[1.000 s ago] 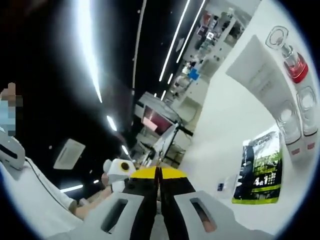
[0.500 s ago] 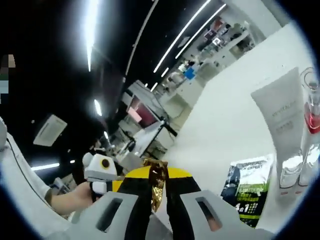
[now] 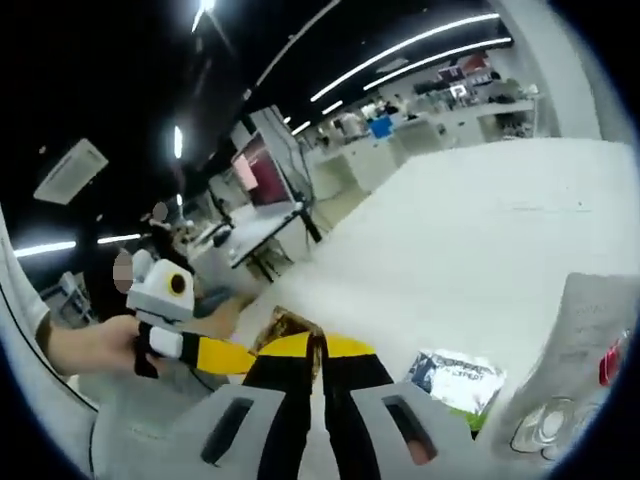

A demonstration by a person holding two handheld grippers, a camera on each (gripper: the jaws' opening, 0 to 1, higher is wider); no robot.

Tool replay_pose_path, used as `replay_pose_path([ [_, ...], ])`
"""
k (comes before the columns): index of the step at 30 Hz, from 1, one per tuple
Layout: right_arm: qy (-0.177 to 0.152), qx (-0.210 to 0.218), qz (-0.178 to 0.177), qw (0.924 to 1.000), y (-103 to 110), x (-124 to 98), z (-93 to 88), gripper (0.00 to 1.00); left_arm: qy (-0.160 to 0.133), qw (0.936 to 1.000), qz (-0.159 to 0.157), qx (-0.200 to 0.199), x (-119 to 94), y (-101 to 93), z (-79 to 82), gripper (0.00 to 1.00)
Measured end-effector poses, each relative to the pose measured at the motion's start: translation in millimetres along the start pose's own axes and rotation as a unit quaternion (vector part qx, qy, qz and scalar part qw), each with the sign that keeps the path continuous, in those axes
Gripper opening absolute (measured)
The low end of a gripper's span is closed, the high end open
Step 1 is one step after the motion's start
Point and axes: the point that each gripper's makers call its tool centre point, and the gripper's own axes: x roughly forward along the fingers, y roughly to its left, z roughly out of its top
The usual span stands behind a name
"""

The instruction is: Arrange the skincare products in the storage area until every visible bottle or jar stands upright without overlapping.

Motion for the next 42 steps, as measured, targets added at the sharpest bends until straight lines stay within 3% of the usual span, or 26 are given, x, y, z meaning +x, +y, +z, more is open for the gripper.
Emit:
replay_pose_path([
  [5,0.052,-0.059,-0.031,0.9964,-16,15,-15.4,0.01,0.013,0.9997,0.023,0.003,7,18.6,0.1,0.01],
  [11,0.076,-0.089,-0.043,0.9922,-24,33,-20.7,0.01,0.015,0.9985,0.052,-0.011,13,44.5,1.5,0.01],
  [18,0.099,-0.153,-0.069,0.9808,-40,58,-33.7,0.01,0.023,0.9956,0.091,-0.003,25,73.0,4.6,0.01],
  [29,0.124,-0.159,-0.083,0.9758,-67,78,-52.1,0.01,0.043,0.9917,0.121,-0.008,45,107.1,0.6,0.02],
  [42,0.148,-0.16,-0.09,0.9718,-86,90,-73.5,0.01,0.075,0.9864,0.146,0.009,58,123.9,-11.1,0.02],
])
